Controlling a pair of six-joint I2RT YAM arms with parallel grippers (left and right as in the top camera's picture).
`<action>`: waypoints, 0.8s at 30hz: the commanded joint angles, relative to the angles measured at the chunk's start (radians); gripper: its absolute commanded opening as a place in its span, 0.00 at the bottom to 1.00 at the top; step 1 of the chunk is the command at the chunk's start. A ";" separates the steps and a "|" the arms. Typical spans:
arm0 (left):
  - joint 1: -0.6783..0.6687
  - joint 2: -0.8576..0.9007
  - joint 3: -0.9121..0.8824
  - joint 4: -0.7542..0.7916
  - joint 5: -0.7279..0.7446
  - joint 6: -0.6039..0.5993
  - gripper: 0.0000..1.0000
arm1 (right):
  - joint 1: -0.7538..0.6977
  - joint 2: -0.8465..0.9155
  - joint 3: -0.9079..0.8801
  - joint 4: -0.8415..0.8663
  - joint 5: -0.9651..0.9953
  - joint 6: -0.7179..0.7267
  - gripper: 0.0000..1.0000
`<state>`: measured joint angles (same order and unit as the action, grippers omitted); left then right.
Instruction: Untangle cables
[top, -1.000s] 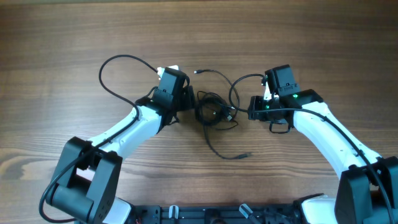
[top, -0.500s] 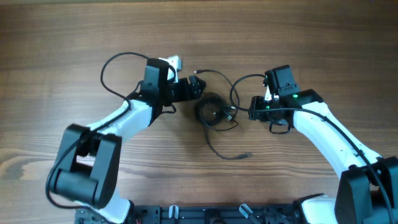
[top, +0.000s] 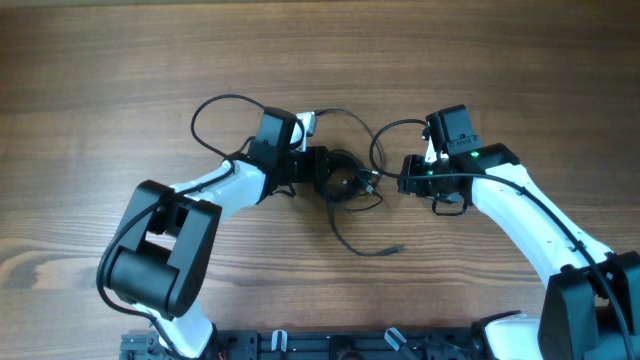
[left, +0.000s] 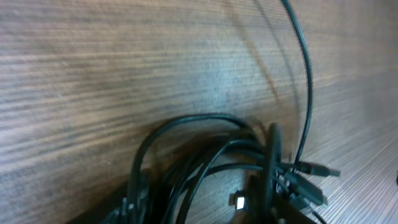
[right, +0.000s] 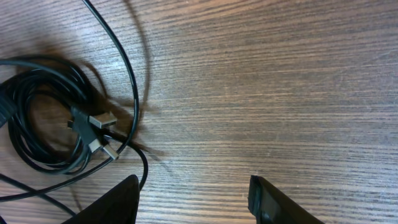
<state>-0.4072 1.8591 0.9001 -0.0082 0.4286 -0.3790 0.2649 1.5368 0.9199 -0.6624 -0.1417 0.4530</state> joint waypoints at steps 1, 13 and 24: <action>-0.023 0.034 -0.010 -0.015 -0.019 0.002 0.33 | -0.003 -0.016 0.008 -0.009 -0.016 0.016 0.59; -0.022 -0.329 -0.010 0.006 0.037 0.035 0.04 | -0.003 -0.016 0.008 0.161 -0.127 -0.015 0.62; -0.023 -0.457 -0.010 -0.191 0.076 0.035 0.04 | -0.005 -0.016 0.008 0.409 -0.563 0.002 0.64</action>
<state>-0.4274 1.4235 0.8883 -0.1444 0.4816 -0.3569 0.2649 1.5360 0.9192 -0.2543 -0.7155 0.3714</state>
